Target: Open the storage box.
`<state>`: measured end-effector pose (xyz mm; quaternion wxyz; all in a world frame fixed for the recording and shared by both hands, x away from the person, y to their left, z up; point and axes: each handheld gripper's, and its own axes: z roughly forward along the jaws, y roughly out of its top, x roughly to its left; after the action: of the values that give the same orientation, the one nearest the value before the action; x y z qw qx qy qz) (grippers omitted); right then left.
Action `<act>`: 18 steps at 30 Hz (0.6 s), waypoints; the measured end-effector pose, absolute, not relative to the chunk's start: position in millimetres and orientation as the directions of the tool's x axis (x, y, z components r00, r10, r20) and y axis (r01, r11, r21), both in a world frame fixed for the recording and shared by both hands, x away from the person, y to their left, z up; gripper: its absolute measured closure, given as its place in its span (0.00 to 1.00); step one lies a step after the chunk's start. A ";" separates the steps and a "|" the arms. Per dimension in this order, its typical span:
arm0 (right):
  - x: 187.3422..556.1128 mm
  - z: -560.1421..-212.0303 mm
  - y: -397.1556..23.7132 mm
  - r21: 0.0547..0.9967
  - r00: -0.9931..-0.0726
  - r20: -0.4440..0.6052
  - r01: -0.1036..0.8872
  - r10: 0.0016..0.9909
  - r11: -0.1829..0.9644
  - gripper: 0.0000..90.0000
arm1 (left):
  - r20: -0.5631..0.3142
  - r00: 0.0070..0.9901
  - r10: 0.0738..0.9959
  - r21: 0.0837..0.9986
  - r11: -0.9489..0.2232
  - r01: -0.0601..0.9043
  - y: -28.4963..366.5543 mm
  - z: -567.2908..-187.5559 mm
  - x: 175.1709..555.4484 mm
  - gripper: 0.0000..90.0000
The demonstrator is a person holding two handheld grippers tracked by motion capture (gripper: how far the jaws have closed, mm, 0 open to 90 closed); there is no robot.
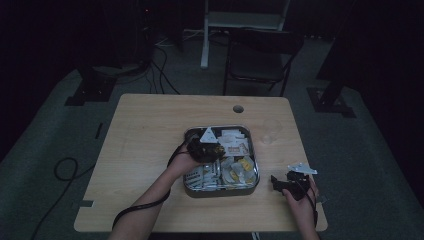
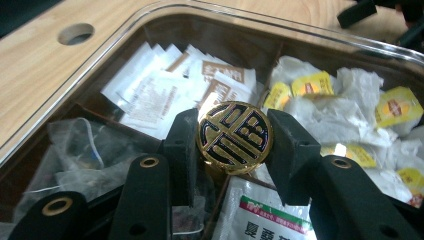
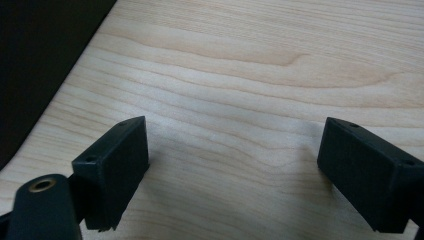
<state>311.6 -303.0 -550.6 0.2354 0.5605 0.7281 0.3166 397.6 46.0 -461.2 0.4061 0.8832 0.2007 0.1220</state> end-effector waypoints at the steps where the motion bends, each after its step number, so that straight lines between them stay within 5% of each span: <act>1: 311.3 -550.3 -303.1 0.727 -0.279 0.011 0.662 0.960 0.183 0.16 | 0.050 0.886 0.461 0.769 -0.584 0.260 46.6 -459.6 397.4 0.66; 18: 311.3 -550.5 -301.7 0.725 -0.334 0.011 0.652 0.943 0.223 0.14 | 0.055 0.873 0.484 0.771 -0.576 0.270 66.5 -441.9 396.5 0.66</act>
<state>311.3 -301.7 -550.5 0.2236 0.5322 0.7492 0.3248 396.5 66.5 -441.9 0.4071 0.8781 0.2147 0.1310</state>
